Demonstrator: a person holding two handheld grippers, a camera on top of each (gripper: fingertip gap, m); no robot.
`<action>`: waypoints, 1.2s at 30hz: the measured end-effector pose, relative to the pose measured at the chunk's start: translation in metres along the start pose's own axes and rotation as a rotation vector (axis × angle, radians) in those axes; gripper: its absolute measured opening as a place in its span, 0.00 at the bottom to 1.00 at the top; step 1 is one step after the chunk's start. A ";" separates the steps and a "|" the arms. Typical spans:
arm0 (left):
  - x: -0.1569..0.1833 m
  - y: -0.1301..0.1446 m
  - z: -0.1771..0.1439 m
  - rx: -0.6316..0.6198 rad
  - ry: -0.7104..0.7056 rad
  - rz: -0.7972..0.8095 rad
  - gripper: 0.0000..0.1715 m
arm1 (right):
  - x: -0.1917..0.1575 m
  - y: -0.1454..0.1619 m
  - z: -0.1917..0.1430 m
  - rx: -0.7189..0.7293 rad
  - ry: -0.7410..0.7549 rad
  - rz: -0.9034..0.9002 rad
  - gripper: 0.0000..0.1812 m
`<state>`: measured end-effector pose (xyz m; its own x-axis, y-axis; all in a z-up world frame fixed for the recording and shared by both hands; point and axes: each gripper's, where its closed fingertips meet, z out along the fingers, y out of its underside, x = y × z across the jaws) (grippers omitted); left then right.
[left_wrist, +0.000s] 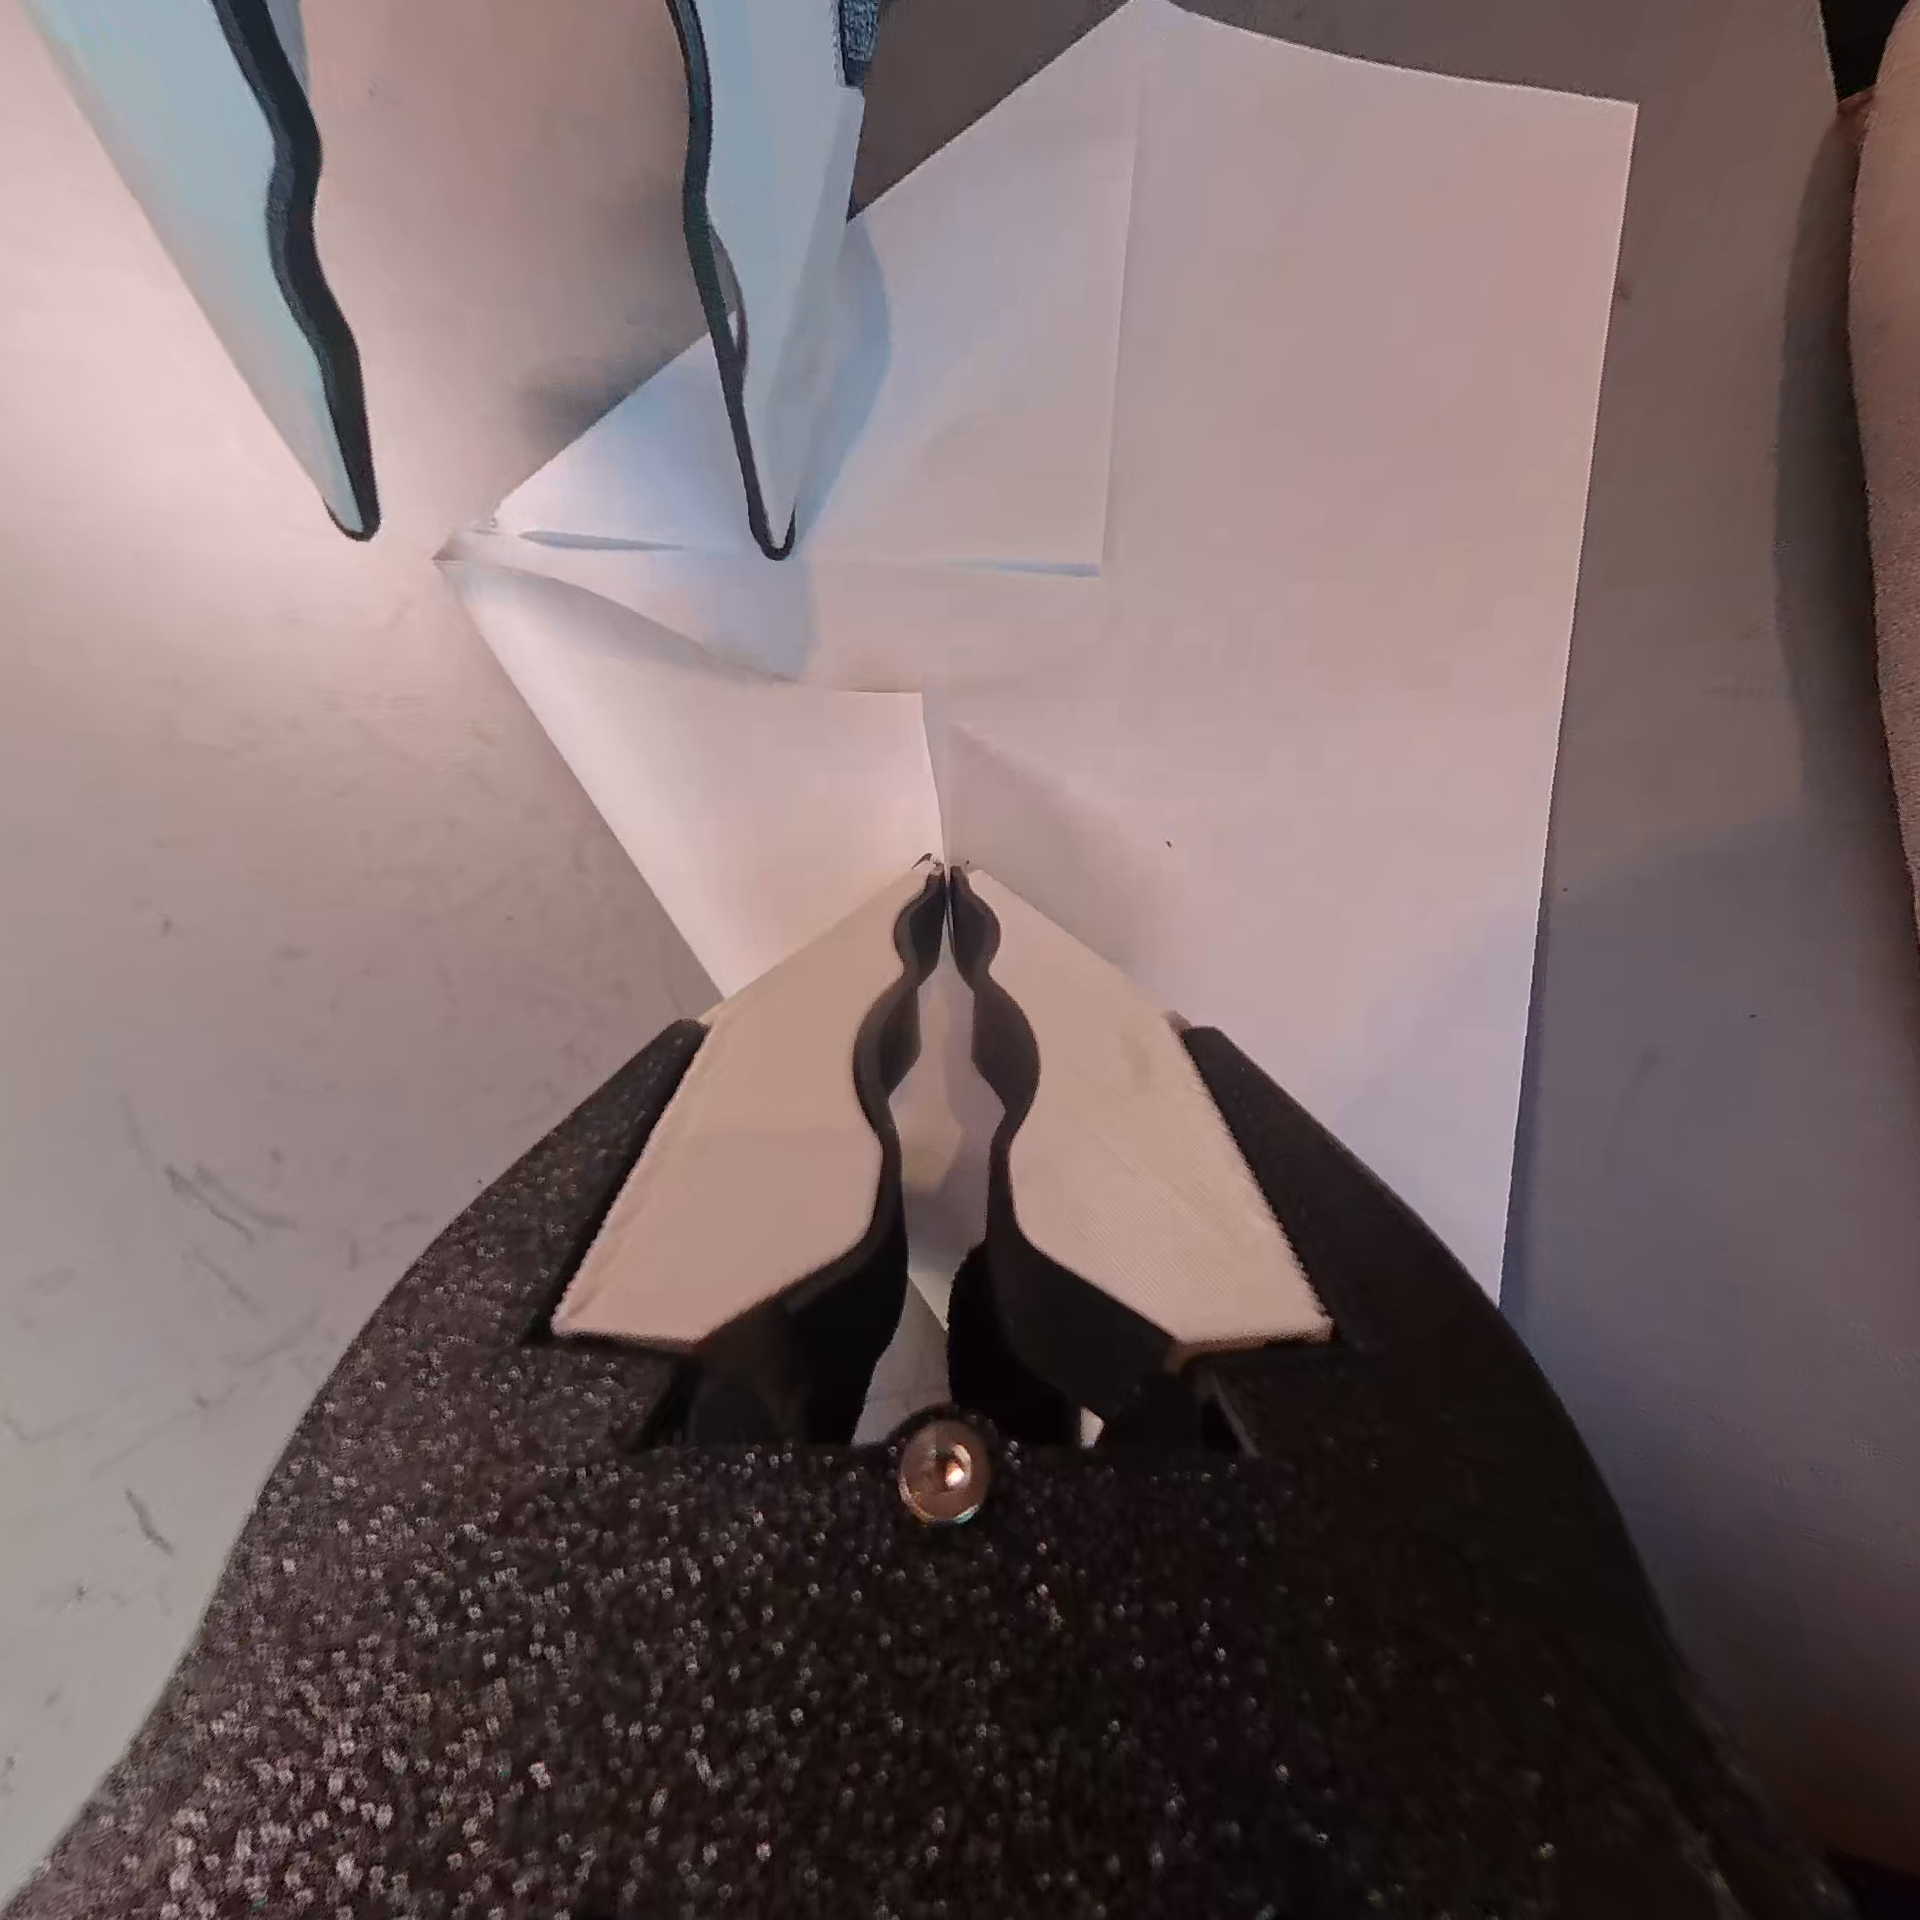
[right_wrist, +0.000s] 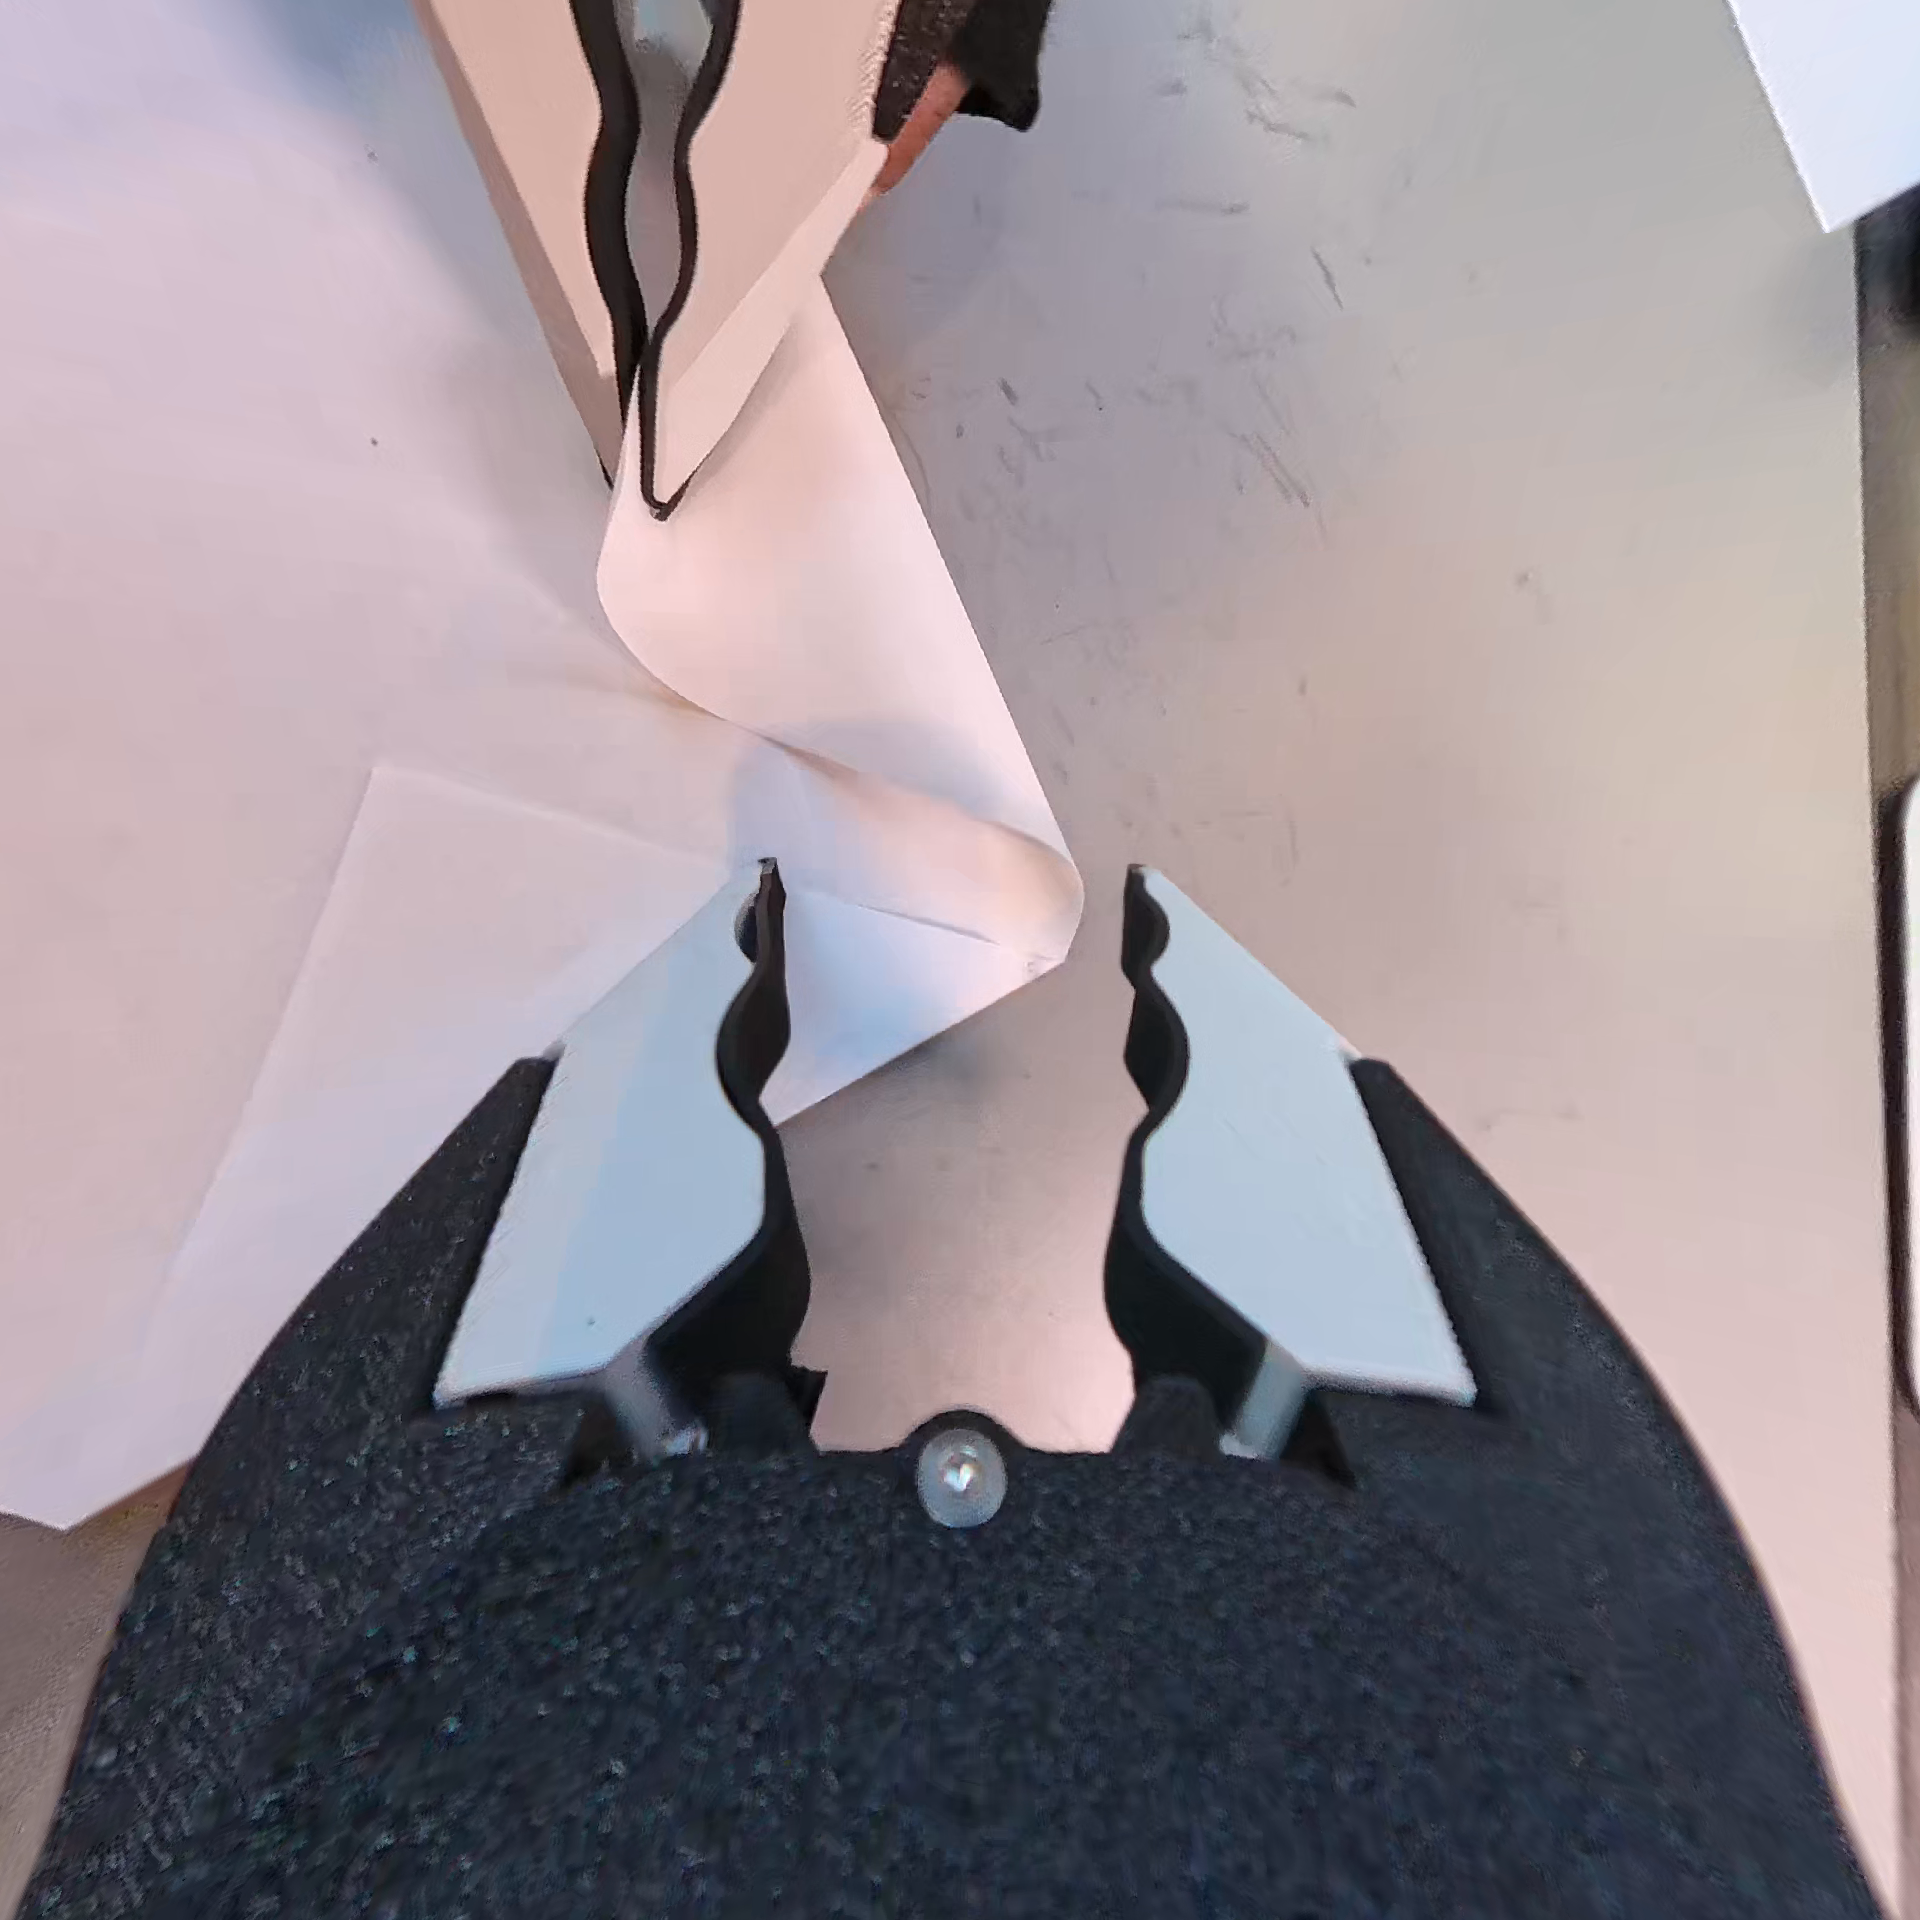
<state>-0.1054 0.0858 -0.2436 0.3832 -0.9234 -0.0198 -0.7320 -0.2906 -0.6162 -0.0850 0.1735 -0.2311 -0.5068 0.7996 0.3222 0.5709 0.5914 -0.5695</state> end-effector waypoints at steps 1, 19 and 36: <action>0.000 0.000 0.000 0.002 0.003 -0.003 0.00 | 0.001 -0.001 0.000 -0.008 -0.011 -0.032 0.36; -0.020 -0.038 -0.069 0.471 0.287 -0.441 0.17 | -0.007 0.002 0.008 -0.051 -0.260 0.008 0.29; -0.060 -0.013 -0.059 0.441 0.516 -0.407 0.07 | -0.008 0.002 0.009 -0.056 -0.301 -0.004 0.30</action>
<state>-0.1523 0.1302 -0.1885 0.1840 -0.7970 0.5753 -0.2588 -0.6039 -0.7539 -0.0859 0.1675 -0.2412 -0.6727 0.7355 0.0812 0.5992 0.6059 -0.5233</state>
